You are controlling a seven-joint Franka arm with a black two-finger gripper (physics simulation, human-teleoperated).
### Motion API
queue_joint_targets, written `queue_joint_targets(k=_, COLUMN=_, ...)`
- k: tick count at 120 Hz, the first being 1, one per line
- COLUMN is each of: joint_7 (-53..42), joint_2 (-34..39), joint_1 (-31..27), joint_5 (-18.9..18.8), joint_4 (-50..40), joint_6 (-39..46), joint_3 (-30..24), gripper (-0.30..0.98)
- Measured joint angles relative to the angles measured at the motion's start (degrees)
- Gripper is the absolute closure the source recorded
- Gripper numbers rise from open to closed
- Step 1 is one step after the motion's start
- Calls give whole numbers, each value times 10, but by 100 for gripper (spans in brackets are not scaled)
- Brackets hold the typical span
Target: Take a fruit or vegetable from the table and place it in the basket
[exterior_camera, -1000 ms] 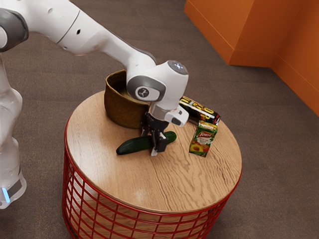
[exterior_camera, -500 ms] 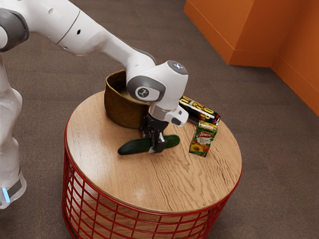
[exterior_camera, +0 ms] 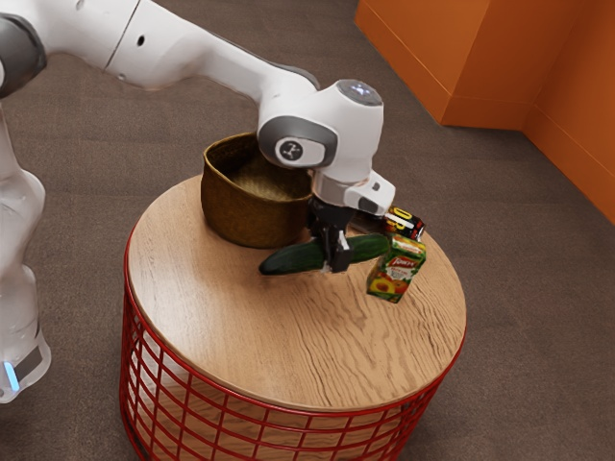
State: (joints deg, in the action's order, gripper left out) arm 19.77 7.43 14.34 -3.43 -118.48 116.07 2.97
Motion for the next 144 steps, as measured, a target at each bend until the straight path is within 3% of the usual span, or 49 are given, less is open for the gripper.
queue_joint_targets(k=65, joint_7=-6, joint_2=42, joint_1=-3, joint_5=-39, joint_4=77, joint_6=-108, joint_3=13, gripper=49)
queue_joint_targets(k=99, joint_7=-14, joint_2=76, joint_1=-18, joint_5=-74, joint_4=110, joint_6=-207, joint_3=82, gripper=50)
queue_joint_targets(k=144, joint_7=-23, joint_2=78, joint_1=-21, joint_5=-91, joint_4=102, joint_6=-280, joint_3=127, gripper=50)
